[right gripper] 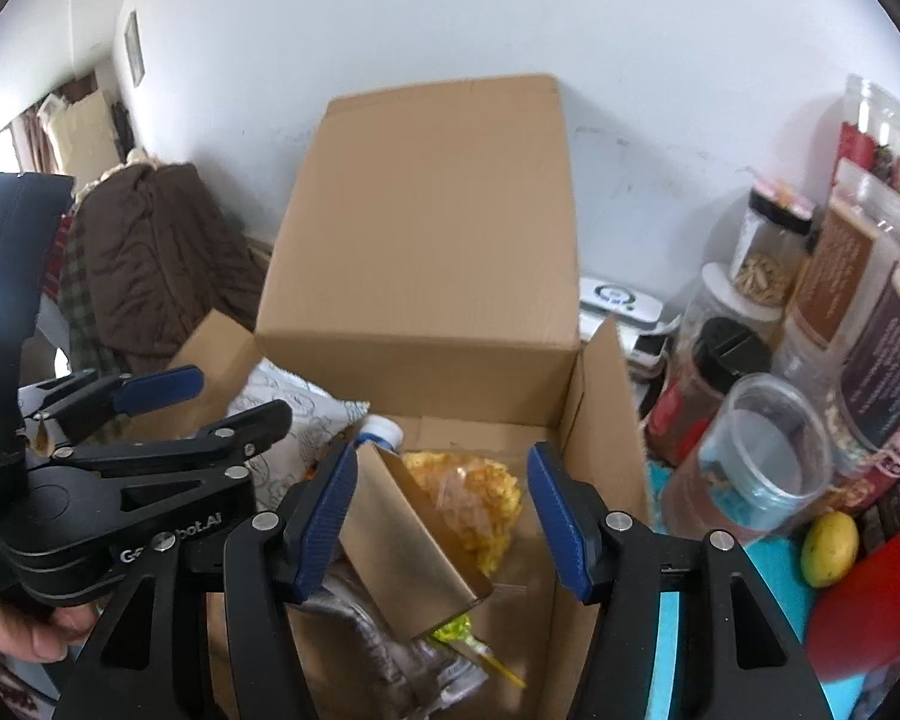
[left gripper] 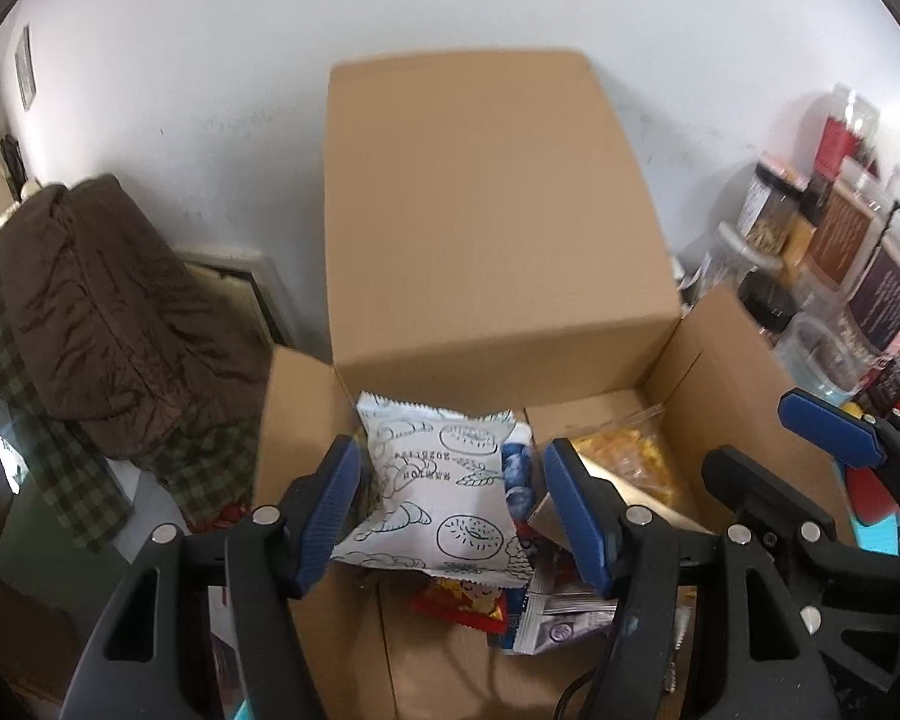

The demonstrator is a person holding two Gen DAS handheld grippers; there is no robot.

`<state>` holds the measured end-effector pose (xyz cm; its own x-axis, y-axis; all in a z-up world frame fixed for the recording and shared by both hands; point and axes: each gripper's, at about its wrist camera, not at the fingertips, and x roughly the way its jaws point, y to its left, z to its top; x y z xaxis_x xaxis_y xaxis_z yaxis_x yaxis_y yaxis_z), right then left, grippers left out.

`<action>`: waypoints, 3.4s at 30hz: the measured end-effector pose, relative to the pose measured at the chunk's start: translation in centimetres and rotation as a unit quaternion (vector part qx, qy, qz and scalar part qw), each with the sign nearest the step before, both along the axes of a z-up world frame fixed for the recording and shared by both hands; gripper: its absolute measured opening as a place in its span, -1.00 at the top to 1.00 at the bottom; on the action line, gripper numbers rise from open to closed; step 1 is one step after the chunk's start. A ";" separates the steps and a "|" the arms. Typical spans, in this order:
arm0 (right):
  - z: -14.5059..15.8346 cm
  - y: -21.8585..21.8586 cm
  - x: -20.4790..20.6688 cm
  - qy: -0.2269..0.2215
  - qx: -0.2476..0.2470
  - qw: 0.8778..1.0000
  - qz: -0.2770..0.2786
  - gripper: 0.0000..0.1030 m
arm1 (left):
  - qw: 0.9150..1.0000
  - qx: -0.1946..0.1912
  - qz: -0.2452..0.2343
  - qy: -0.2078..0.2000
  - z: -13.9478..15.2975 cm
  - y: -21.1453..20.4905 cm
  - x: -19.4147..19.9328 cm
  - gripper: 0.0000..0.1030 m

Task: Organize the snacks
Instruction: 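Lower the pastry bag into the box with the left tool while the right tool lowers the gold box, then open both tools and withdraw them from the box toward the red packets, then grasp the red spicy-strip packet with the left tool while the right tool grasps the red-gold candy bag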

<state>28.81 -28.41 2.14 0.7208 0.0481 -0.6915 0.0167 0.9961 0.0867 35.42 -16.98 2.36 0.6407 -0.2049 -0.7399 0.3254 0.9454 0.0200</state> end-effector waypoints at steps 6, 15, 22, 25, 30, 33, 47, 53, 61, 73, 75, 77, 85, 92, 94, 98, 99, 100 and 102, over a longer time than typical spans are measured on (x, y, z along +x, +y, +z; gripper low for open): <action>3.4 0.2 -2.1 -0.034 -0.008 0.999 -0.003 -0.15 | 0.999 -0.015 -0.001 -0.028 3.5 0.8 -2.0 -0.24; 8.4 1.6 -6.2 -0.085 -0.027 0.996 0.003 -0.15 | 0.997 -0.033 0.002 -0.075 8.8 2.6 -6.5 -0.24; 11.6 2.9 -10.0 -0.125 -0.038 0.991 0.011 -0.15 | 0.992 -0.057 -0.007 -0.111 11.9 4.3 -10.6 -0.24; 12.5 3.3 -11.6 -0.137 -0.038 0.990 0.014 -0.15 | 0.991 -0.059 -0.007 -0.123 12.9 5.0 -12.4 -0.24; 13.5 4.1 -14.2 -0.154 -0.046 0.987 0.015 -0.15 | 0.988 -0.064 -0.011 -0.137 13.8 6.2 -15.2 -0.24; 13.8 4.5 -15.8 -0.162 -0.048 0.985 0.015 -0.22 | 0.987 -0.067 -0.011 -0.143 14.2 6.8 -16.8 -0.24; 14.1 6.7 -22.5 -0.194 -0.045 0.980 0.021 -0.48 | 0.979 -0.075 -0.019 -0.188 14.2 9.8 -23.9 -0.72; 13.0 7.3 -24.7 -0.192 -0.039 0.980 0.021 -0.48 | 0.980 -0.077 -0.024 -0.184 12.9 10.8 -25.8 -0.72; 10.0 8.6 -26.4 -0.168 -0.028 0.985 0.032 -0.48 | 0.984 -0.072 -0.021 -0.164 9.8 12.3 -27.2 -0.72; 3.2 10.9 -26.7 -0.096 -0.005 0.994 0.057 -0.48 | 0.994 -0.065 -0.019 -0.085 3.1 14.0 -27.6 -0.72; 2.2 11.2 -26.7 -0.085 0.001 0.994 0.062 -0.48 | 0.995 -0.067 -0.015 -0.071 1.9 14.4 -27.4 -0.72; 1.1 11.5 -26.6 -0.070 0.007 0.995 0.068 -0.48 | 0.995 -0.074 -0.008 -0.065 1.0 14.9 -27.4 -0.72; -1.9 12.6 -26.1 -0.036 0.002 0.996 0.079 -0.48 | 0.997 -0.070 0.009 -0.017 -2.8 16.0 -26.9 -0.72; -4.5 13.2 -25.0 -0.001 0.011 0.996 0.091 -0.48 | 0.997 -0.070 0.031 0.022 -5.7 16.6 -25.2 -0.72; -5.2 13.2 -24.5 0.007 0.010 0.996 0.091 -0.48 | 0.997 -0.066 0.037 0.030 -6.4 16.6 -24.6 -0.72; -6.2 12.9 -23.6 0.020 0.006 0.996 0.086 -0.48 | 0.996 -0.064 0.043 0.049 -7.9 16.5 -23.1 -0.72; -6.4 12.8 -23.4 0.023 0.006 0.996 0.085 -0.48 | 0.996 -0.062 0.046 0.053 -8.3 16.3 -22.7 -0.72; -6.6 12.7 -23.0 0.026 0.005 0.996 0.084 -0.48 | 0.996 -0.059 0.047 0.057 -8.6 16.2 -22.3 -0.72; -7.0 12.4 -22.4 0.033 0.003 0.996 0.083 -0.49 | 0.995 -0.055 0.050 0.067 -9.4 15.9 -21.4 -0.72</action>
<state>6.42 -16.05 -4.89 0.6554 0.1665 -0.7367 -0.1415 0.9852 0.0967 14.00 -1.03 -7.01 0.5595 -0.2298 -0.7964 0.2230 0.9671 -0.1224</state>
